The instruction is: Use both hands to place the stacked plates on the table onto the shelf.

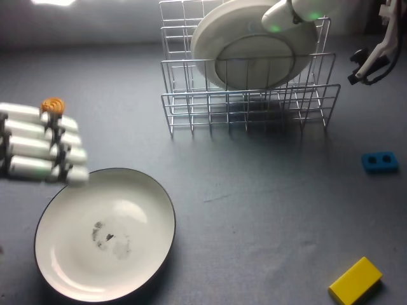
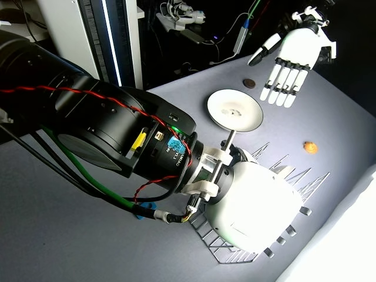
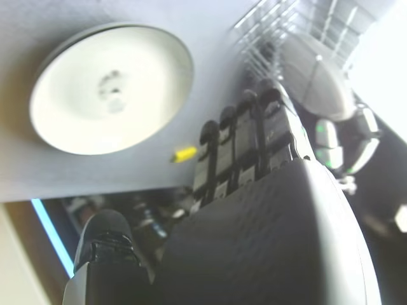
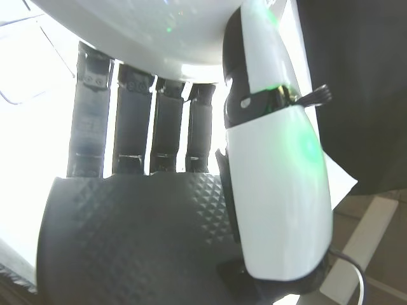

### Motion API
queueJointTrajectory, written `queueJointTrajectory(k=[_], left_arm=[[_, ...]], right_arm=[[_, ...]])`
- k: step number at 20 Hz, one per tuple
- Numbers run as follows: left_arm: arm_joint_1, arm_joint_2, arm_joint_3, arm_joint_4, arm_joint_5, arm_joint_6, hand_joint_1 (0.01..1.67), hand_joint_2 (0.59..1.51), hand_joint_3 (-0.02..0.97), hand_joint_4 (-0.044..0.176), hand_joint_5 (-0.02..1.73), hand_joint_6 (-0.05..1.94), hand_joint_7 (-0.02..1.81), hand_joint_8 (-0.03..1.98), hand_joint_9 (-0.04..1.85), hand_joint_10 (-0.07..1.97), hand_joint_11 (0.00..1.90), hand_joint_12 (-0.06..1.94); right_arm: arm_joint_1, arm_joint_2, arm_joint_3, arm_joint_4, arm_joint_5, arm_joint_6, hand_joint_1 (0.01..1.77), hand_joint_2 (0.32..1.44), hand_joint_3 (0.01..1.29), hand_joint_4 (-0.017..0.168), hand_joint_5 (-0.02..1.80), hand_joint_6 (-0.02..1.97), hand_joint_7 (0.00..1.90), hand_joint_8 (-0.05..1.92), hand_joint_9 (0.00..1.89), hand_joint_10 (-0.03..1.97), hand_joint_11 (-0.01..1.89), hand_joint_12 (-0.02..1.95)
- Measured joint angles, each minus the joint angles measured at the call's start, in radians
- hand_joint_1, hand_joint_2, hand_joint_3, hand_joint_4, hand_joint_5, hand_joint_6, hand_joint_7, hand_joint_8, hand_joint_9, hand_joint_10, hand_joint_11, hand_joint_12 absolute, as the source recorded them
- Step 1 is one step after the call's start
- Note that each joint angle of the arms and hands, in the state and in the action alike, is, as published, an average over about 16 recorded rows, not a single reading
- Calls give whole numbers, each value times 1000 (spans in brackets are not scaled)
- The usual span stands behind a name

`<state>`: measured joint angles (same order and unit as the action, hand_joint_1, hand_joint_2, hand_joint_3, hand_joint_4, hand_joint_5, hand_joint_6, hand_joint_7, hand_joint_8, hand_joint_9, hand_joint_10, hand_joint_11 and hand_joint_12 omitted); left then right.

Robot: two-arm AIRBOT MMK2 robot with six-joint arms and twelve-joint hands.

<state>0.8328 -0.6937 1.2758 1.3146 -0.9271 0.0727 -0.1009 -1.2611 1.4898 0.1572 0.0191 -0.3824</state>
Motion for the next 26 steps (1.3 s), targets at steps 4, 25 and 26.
queueJointTrajectory(k=[4, 25, 26], left_arm=[[36, -5, -21, 46, 5, 1, 22, 1101, 11, 2, 129, 4, 109, -1, 100, 11, 20, 175], [187, -82, -62, -107, 301, 1, 21, 1116, 11, -4, 122, -17, 133, -2, 103, -6, 18, 215], [197, -82, -62, -120, 308, 0, 21, 1117, 11, -5, 119, -20, 133, -2, 102, -9, 17, 221]], right_arm=[[-5, 0, -4, 1, 7, 3, 1148, 1070, 10, -3, 868, 792, 1022, 292, 1060, 21, 762, 930], [39, 82, -196, -248, 173, -33, 933, 1050, 11, -7, 492, 3, 520, 16, 492, 21, 232, 596], [36, 87, -216, -283, 190, -43, 945, 1029, 11, -6, 445, 3, 470, 16, 446, 21, 209, 548]])
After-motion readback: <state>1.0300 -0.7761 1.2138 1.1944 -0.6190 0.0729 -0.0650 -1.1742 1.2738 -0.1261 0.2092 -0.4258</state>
